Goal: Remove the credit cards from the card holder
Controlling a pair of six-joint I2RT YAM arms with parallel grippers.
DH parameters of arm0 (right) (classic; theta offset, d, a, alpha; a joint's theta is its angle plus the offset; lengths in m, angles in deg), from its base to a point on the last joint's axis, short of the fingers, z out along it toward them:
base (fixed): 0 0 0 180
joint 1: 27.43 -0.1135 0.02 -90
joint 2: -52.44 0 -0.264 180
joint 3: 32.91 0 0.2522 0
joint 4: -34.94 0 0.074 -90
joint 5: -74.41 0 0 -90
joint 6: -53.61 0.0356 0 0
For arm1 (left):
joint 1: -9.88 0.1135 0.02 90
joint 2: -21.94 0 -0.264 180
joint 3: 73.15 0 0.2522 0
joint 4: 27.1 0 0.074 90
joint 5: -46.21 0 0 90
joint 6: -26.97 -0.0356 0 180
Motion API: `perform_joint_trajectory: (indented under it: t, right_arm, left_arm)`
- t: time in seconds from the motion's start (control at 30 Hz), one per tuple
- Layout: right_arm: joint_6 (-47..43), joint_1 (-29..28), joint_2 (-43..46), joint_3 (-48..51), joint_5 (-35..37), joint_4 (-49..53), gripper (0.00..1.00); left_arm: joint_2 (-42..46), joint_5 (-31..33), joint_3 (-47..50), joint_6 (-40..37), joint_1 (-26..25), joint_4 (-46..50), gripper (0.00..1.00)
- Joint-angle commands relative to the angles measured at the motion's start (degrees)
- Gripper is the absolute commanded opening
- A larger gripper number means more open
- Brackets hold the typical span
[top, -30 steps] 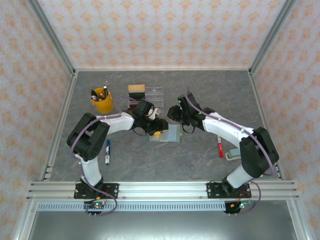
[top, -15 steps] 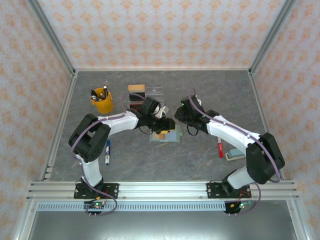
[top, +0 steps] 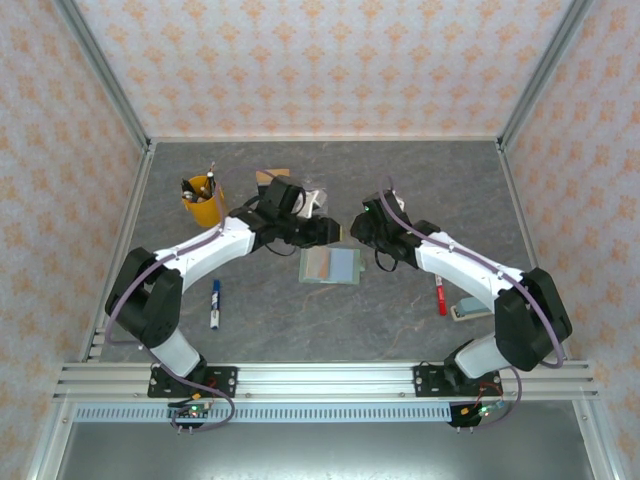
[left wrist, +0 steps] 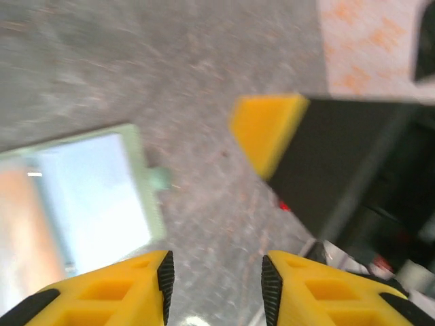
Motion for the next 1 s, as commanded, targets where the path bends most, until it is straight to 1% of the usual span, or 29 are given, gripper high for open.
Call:
perform_joint_trajectory:
  t: [0.0,0.07,0.13,0.2,0.23,0.4,0.5,0.63,0.8,0.97]
  right_arm:
    - [-2.7,0.3,-2.5,-2.0,-6.5,0.0,0.42]
    - [-3.8,-0.5,-5.3,-4.2,-8.7,1.5,0.42]
    - [-4.9,-2.5,-9.1,-7.7,-8.2,5.0,0.43]
    - [-5.9,-4.8,-13.3,-11.8,-6.8,9.0,0.46]
    - [-6.1,-5.6,-15.1,-13.4,-5.9,10.5,0.48]
    - [-6.7,-8.9,-24.3,-22.5,-2.6,17.2,0.69]
    - [-6.6,-9.9,-28.9,-27.6,0.3,21.5,0.76]
    - [-6.3,-10.6,-32.7,-31.0,2.8,24.8,0.78]
    - [-7.3,-10.6,-35.2,-32.5,2.4,26.6,0.77]
    - [-9.1,-10.6,-36.6,-34.1,2.8,29.6,0.8]
  left_arm:
    - [-0.1,8.2,2.9,0.5,3.1,5.9,0.42]
    - [-0.4,9.8,4.7,2.2,4.5,5.7,0.42]
    - [-0.8,10.9,6.8,4.3,6.1,4.8,0.42]
    - [-0.9,12.3,8.6,5.8,7.4,4.1,0.42]
    - [-1.0,12.9,9.1,6.1,7.8,4.0,0.42]
    - [-0.7,16.2,11.0,7.5,8.8,5.0,0.42]
    - [-0.9,17.0,11.6,8.2,9.7,5.3,0.42]
    - [-0.9,16.7,12.4,8.4,10.1,4.7,0.42]
    - [-1.3,14.7,12.4,8.1,10.1,3.9,0.42]
    - [-1.6,13.6,12.2,8.0,10.1,3.6,0.42]
